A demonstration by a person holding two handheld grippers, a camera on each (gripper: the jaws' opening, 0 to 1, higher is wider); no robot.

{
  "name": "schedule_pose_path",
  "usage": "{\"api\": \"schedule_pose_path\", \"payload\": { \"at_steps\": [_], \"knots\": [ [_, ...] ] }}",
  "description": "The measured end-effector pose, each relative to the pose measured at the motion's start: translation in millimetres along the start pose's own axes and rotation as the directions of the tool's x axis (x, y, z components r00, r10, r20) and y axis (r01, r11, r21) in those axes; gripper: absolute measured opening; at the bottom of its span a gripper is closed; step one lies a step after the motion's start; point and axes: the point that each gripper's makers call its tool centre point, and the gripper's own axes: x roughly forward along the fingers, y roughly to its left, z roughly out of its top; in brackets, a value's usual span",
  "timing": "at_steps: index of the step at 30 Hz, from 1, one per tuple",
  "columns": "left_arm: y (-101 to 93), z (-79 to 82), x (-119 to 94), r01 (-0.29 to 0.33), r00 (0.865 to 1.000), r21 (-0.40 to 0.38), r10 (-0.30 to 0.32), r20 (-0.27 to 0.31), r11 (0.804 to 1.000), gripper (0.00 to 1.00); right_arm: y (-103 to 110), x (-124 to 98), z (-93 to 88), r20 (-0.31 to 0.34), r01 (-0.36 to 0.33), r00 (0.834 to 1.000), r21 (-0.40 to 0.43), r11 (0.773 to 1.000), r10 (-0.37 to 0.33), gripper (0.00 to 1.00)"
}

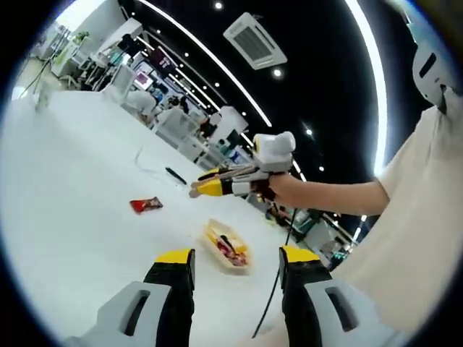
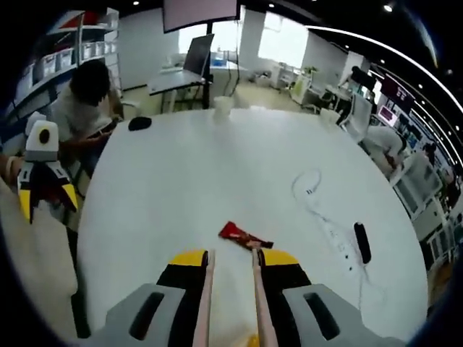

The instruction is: Place the target food into the container with the food tongs after gripping and lifting it, then release it inside without dropping or visibly crushing the food.

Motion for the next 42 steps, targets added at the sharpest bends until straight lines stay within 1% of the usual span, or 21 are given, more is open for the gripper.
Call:
{"api": "schedule_pose_path", "payload": {
  "at_steps": [14, 20, 23, 29, 30, 39, 42],
  "knots": [
    [1.2, -12.5, -2, -0.003, 1.0, -0.027, 0.003, -0.005, 1.0, 0.45, 0, 10, -1.7, -0.028, -0.021, 0.999, -0.031, 0.999, 0.02, 0.27],
    [0.1, -10.5, 0, 0.006, 1.0, -0.032, -0.006, -0.001, 0.999, 0.45, 1, 16, -4.7, -0.05, -0.03, 0.998, -0.035, 0.999, 0.028, 0.27],
    [1.1, -10.5, -1, 0.004, 1.0, -0.033, -0.004, -0.005, 0.999, 0.45, -1, 17, -1.5, -0.043, -0.016, 0.999, -0.046, 0.999, 0.014, 0.27],
    [2.3, -13.5, -6, 0.004, 1.0, -0.03, -0.005, -0.029, 1.0, 0.45, -1, 21, 3.5, -0.04, -0.023, 0.999, -0.06, 0.998, 0.02, 0.27],
    [2.5, -13.5, -6, 0.005, 0.999, -0.029, -0.006, -0.032, 1.0, 0.45, 0, 24, 2.2, -0.051, -0.031, 0.998, -0.069, 0.997, 0.027, 0.27],
    [7.7, -10.4, -10, -0.001, 1.0, -0.034, 0.0, -0.027, 0.999, 0.45, 8, 33, -5.1, -0.083, -0.063, 0.995, -0.084, 0.994, 0.056, 0.27],
    [10.3, -11.5, -11, -0.005, 1.0, -0.039, 0.004, -0.027, 0.999, 0.45, 10, 38, -8.4, -0.106, -0.08, 0.992, -0.109, 0.991, 0.068, 0.27]
  ]
}}
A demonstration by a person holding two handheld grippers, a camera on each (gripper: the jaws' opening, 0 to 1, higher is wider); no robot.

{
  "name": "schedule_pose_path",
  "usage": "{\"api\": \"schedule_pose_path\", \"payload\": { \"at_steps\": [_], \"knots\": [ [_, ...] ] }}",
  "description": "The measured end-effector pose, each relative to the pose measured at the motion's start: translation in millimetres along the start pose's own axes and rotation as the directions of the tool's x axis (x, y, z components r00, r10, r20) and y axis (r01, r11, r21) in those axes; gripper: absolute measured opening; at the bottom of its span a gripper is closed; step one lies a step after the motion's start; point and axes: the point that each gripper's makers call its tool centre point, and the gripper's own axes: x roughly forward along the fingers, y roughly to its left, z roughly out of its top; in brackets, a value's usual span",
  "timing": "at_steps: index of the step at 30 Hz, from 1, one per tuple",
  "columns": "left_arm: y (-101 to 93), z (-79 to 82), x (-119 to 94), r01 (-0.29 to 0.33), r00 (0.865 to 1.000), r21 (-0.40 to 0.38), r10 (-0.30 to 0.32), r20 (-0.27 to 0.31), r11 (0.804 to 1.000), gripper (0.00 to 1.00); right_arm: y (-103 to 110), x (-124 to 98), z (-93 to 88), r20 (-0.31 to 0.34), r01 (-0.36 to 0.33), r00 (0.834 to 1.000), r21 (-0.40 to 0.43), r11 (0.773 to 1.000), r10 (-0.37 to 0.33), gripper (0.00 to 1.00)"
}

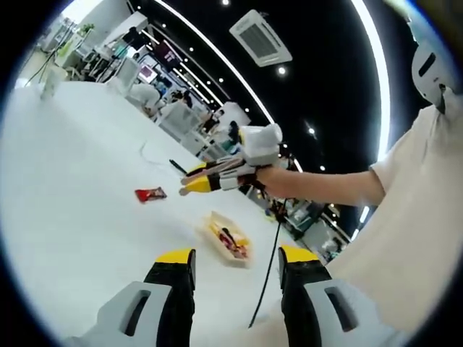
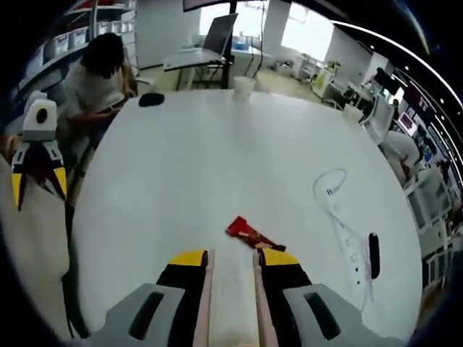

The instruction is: Place the target food into the container with the food tongs after gripping and lifting it, then release it inside without dropping or visibly crushing the food.

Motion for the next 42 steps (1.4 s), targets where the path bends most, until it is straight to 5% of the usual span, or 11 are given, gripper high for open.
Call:
{"api": "schedule_pose_path", "payload": {
  "at_steps": [10, 14, 42],
  "knots": [
    [6.8, 4.2, -3, -0.018, 1.0, -0.017, 0.018, 0.019, 1.0, 0.45, 1, 10, -4.4, -0.027, -0.031, 0.999, -0.037, 0.999, 0.03, 0.27],
    [8.1, -4.7, 0, -0.03, 0.999, 0.022, 0.031, -0.032, 0.999, 0.45, -1, 16, -4.6, -0.032, -0.042, 0.999, -0.054, 0.998, 0.04, 0.27],
    [22.6, -7.4, 6, -0.05, 0.998, -0.027, 0.05, -0.023, 0.998, 0.45, -15, 31, -11.5, -0.034, -0.042, 0.999, -0.03, 0.999, 0.041, 0.27]
  ]
}}
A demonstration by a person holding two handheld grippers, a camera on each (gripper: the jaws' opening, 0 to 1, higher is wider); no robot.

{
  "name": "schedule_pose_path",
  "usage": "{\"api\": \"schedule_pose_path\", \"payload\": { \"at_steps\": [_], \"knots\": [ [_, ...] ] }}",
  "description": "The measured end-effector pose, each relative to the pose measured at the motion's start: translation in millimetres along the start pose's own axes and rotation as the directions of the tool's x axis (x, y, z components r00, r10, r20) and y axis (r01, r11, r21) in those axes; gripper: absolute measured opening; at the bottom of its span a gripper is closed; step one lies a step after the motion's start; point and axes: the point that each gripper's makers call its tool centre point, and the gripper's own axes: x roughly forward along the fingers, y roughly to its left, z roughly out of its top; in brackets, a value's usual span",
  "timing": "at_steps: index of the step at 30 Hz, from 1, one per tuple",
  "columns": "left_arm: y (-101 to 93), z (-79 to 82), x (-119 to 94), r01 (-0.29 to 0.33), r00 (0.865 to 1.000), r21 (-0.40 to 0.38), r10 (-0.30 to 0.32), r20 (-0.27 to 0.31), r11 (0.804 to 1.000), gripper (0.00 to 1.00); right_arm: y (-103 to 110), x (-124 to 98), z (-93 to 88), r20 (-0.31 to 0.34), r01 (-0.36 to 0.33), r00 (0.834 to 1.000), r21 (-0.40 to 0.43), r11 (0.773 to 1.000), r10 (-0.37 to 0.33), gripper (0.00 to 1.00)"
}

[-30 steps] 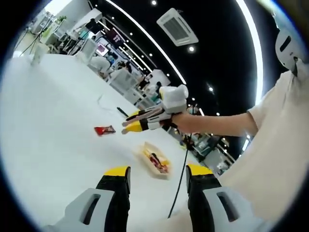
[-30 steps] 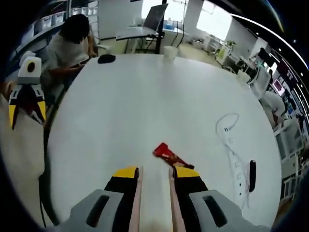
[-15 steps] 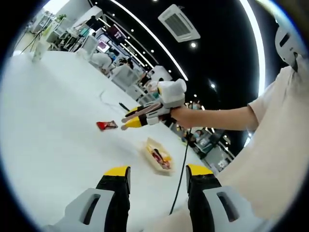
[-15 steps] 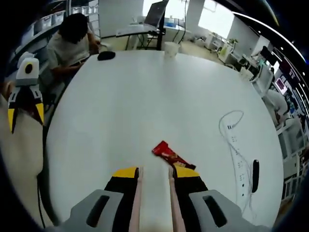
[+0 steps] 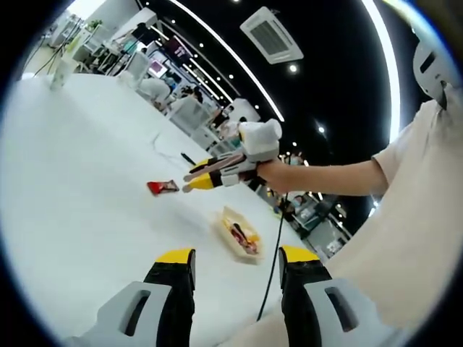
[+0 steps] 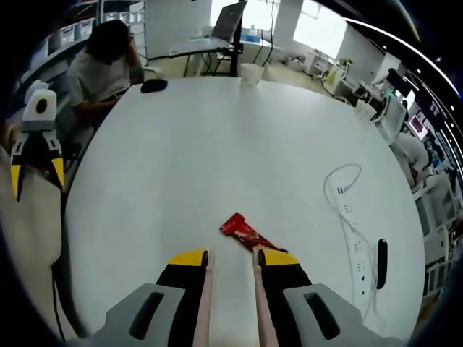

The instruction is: Place the target food into the container with the food tongs after gripping and lifting it, then release it inside without dropping or visibly crushing the food.

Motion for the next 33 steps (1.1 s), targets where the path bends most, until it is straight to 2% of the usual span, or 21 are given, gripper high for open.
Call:
{"api": "schedule_pose_path", "payload": {
  "at_steps": [6, 12, 13, 19, 25, 26, 28, 33],
  "knots": [
    [1.8, 2.4, 4, 0.0, 1.0, -0.004, 0.0, -0.001, 1.0, 0.45, 0, 2, 3.6, 0.008, 0.001, 1.0, -0.002, 1.0, 0.0, 0.27],
    [2.4, 2.4, 7, 0.001, 1.0, -0.008, -0.001, -0.009, 1.0, 0.45, -1, 8, 5.6, 0.005, -0.002, 1.0, -0.033, 0.999, 0.002, 0.27],
    [3.6, 1.7, 7, 0.0, 1.0, -0.013, 0.0, -0.011, 1.0, 0.45, -2, 10, 5.5, -0.001, -0.001, 1.0, -0.059, 0.998, 0.001, 0.27],
    [3.2, -1.0, 9, 0.004, 1.0, -0.017, -0.004, -0.03, 1.0, 0.45, -5, 13, 8.6, -0.005, -0.008, 1.0, -0.07, 0.998, 0.007, 0.27],
    [6.4, 1.0, 8, -0.006, 1.0, -0.025, 0.005, -0.023, 1.0, 0.45, -3, 21, 9.5, -0.027, -0.018, 1.0, -0.151, 0.988, 0.014, 0.27],
    [6.7, 1.2, 9, -0.008, 1.0, -0.026, 0.007, -0.022, 1.0, 0.45, -5, 23, 8.4, -0.044, -0.009, 0.999, -0.211, 0.977, 0.0, 0.27],
    [6.6, 0.4, 10, -0.008, 1.0, -0.028, 0.008, -0.025, 1.0, 0.45, -6, 25, 6.4, -0.065, -0.001, 0.998, -0.269, 0.963, -0.017, 0.27],
    [2.9, -1.9, 13, 0.0, 0.999, -0.028, -0.001, -0.033, 1.0, 0.45, -2, 32, 2.1, -0.08, -0.024, 0.997, -0.275, 0.961, 0.002, 0.27]
  ]
}}
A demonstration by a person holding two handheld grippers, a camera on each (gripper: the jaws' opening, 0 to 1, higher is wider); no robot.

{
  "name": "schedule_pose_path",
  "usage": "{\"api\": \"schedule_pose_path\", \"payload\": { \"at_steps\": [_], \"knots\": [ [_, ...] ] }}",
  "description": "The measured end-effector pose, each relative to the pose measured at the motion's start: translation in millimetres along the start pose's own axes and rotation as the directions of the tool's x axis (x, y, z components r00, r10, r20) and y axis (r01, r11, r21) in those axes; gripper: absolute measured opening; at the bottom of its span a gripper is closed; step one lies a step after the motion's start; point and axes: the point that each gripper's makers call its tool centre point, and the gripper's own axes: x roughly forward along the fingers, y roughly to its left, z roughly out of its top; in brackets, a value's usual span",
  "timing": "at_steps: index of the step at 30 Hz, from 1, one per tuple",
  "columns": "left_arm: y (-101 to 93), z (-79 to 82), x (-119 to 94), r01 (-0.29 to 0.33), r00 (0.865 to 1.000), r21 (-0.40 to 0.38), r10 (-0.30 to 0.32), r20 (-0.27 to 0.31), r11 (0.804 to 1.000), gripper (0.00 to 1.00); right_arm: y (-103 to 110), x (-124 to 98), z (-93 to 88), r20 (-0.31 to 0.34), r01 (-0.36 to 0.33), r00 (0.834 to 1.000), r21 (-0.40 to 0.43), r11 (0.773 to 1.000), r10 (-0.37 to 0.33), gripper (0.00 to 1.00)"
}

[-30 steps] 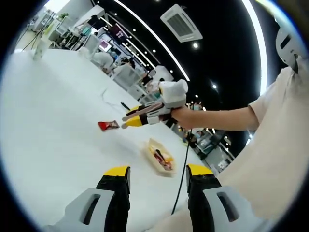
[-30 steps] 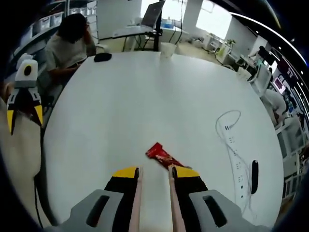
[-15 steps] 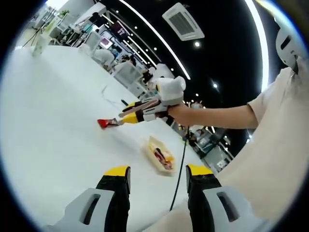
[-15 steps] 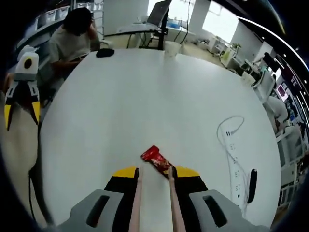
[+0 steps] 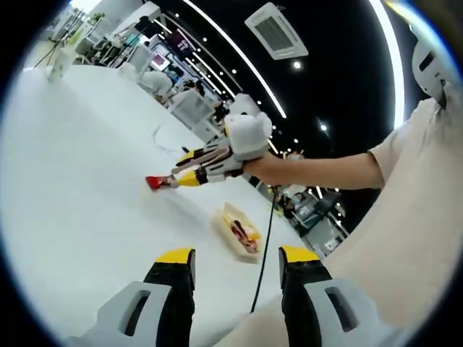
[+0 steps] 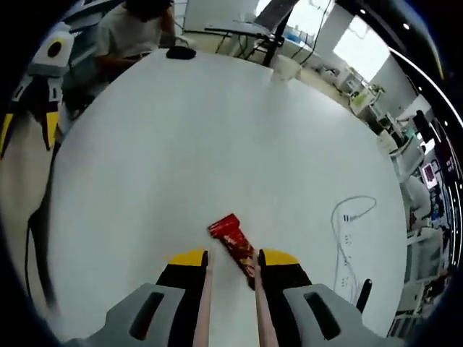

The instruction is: Place the target food into the container with the food tongs after gripping and lifting it, then release it inside without dropping or visibly crushing the food.

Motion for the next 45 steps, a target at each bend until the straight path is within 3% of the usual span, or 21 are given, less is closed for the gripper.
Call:
{"api": "schedule_pose_path", "payload": {
  "at_steps": [20, 23, 33, 39, 45],
  "knots": [
    [3.0, -5.3, 7, 0.003, 1.0, -0.026, -0.003, -0.008, 1.0, 0.45, -2, 14, -21.4, -0.039, -0.023, 0.999, 0.027, 0.999, 0.024, 0.27],
    [8.3, -9.6, 7, -0.016, 0.999, -0.011, 0.016, -0.032, 1.0, 0.46, -2, 14, -20.7, -0.04, -0.025, 0.999, 0.02, 1.0, 0.025, 0.27],
    [7.1, -8.3, 8, -0.017, 1.0, -0.028, 0.017, -0.015, 0.999, 0.47, -4, 13, -18.3, -0.02, -0.017, 1.0, 0.039, 0.999, 0.018, 0.27],
    [4.8, -18.8, 10, -0.007, 0.999, -0.042, 0.005, -0.04, 0.999, 0.47, -6, 12, -20.6, -0.013, -0.008, 1.0, 0.043, 0.999, 0.009, 0.27],
    [6.5, -16.3, 11, -0.012, 0.999, -0.049, 0.011, -0.035, 0.999, 0.46, -12, 9, -6.2, 0.028, 0.016, 0.999, -0.017, 1.0, -0.016, 0.27]
  ]
}}
